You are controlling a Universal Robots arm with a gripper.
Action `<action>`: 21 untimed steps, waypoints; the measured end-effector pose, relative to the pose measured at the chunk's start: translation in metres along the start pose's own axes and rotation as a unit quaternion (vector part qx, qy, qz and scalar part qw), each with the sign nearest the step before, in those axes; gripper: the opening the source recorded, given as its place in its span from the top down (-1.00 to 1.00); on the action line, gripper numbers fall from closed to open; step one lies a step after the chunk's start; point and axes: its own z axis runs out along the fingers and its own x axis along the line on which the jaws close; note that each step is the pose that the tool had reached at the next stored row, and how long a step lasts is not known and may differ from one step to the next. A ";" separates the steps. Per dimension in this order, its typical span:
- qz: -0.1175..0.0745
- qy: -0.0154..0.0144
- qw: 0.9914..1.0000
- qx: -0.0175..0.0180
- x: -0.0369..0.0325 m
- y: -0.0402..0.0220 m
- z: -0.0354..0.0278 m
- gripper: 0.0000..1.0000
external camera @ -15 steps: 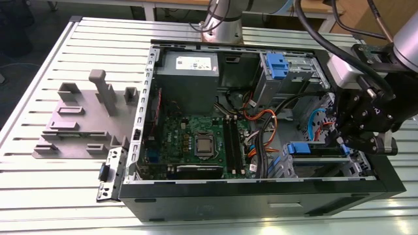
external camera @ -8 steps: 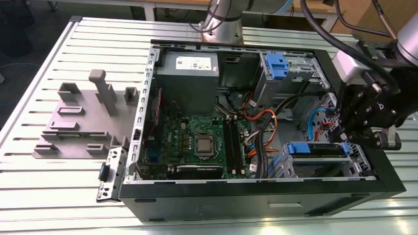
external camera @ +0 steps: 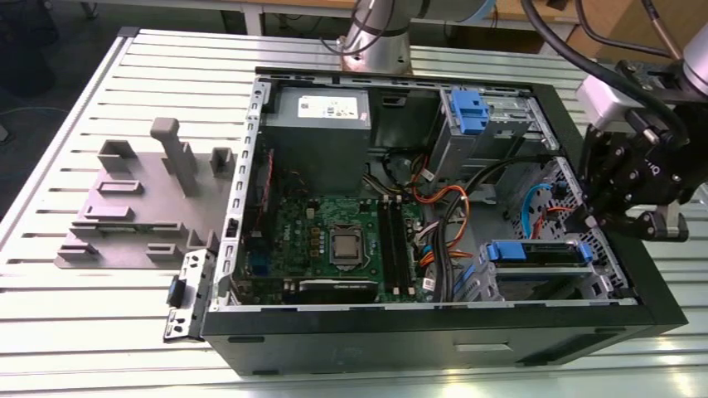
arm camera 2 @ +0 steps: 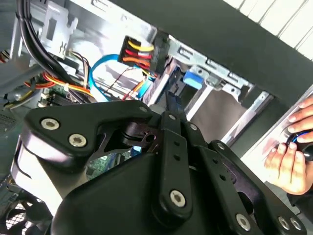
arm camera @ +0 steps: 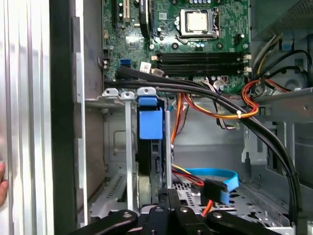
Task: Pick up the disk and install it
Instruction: 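Insert the first disk wire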
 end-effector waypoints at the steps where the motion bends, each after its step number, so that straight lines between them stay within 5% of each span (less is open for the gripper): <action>1: 0.000 0.000 1.000 0.000 -0.0010 -0.0005 0.0000 0.79; 7: 0.000 0.014 1.000 0.001 -0.0065 -0.0004 -0.0005 0.79; 21: 0.000 0.021 1.000 0.001 -0.0203 0.0000 -0.0044 0.79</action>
